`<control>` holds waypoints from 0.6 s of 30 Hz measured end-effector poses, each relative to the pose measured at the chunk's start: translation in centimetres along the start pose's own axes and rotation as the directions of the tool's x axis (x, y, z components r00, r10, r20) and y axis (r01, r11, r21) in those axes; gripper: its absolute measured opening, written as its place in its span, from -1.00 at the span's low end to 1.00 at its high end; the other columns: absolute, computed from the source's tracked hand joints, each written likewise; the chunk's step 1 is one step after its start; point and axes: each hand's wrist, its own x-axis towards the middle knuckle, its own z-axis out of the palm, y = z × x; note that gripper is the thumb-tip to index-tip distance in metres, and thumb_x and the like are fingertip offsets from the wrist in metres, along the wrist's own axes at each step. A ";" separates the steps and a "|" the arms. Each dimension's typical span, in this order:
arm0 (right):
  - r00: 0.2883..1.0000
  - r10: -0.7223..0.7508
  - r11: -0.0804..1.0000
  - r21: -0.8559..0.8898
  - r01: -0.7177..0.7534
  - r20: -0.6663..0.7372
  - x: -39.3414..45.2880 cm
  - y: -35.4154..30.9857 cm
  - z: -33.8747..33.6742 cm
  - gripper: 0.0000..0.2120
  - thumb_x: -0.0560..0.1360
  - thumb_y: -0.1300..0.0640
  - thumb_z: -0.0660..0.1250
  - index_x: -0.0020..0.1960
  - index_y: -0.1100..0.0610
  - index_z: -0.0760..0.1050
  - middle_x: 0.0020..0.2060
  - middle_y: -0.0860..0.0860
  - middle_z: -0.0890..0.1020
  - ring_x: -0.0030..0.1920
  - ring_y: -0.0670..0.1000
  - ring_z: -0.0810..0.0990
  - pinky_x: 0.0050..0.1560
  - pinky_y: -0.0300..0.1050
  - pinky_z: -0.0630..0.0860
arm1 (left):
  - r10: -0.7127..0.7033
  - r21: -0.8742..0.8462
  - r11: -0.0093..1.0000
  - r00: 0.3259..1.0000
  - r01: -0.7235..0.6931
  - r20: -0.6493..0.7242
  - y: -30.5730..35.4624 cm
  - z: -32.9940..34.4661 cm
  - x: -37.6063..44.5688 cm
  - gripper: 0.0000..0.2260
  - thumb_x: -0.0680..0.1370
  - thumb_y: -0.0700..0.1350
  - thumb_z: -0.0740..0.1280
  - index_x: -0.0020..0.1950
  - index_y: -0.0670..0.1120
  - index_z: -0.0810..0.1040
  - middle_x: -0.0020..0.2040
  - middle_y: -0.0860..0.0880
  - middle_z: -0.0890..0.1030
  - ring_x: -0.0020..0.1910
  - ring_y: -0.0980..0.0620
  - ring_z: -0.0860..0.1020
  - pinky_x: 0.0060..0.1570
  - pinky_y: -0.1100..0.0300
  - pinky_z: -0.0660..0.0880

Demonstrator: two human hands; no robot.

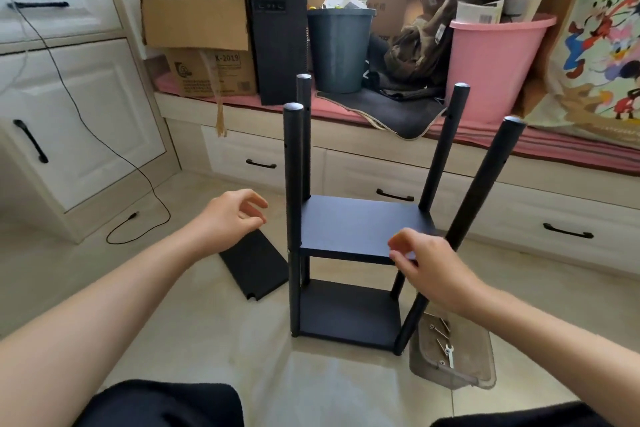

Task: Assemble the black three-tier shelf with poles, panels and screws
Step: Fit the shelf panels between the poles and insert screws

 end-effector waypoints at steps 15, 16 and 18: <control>0.813 -0.180 0.965 -0.061 0.256 0.553 9.1 -13.2 19.4 -0.76 0.65 0.13 0.15 0.28 0.18 0.38 0.10 0.10 0.55 0.02 0.09 0.56 0.02 0.00 0.58 | -0.276 -0.052 0.959 0.960 0.278 0.037 -16.9 4.4 1.8 -0.85 0.59 -0.16 0.38 0.11 0.05 0.55 -0.07 0.03 0.64 -0.06 0.08 0.58 -0.07 0.21 0.48; 0.821 -0.149 0.976 -0.051 0.211 0.551 9.8 -13.3 20.8 -0.78 0.65 0.16 0.15 0.26 0.18 0.38 0.09 0.11 0.55 0.02 0.09 0.56 0.02 -0.03 0.57 | -0.300 -0.054 0.952 0.953 0.302 0.048 -18.0 5.1 2.1 -0.85 0.59 -0.17 0.38 0.12 0.03 0.54 -0.07 0.03 0.63 -0.07 0.08 0.58 -0.08 0.21 0.48; 0.826 -0.066 0.990 -0.064 0.123 0.560 11.3 -13.1 23.7 -0.80 0.64 0.20 0.16 0.24 0.19 0.39 0.08 0.11 0.55 0.01 0.08 0.56 -0.06 -0.10 0.54 | -0.353 -0.053 0.933 0.934 0.356 0.062 -20.4 6.6 2.6 -0.83 0.59 -0.17 0.37 0.15 0.01 0.53 -0.07 0.04 0.61 -0.05 0.06 0.58 -0.02 0.17 0.49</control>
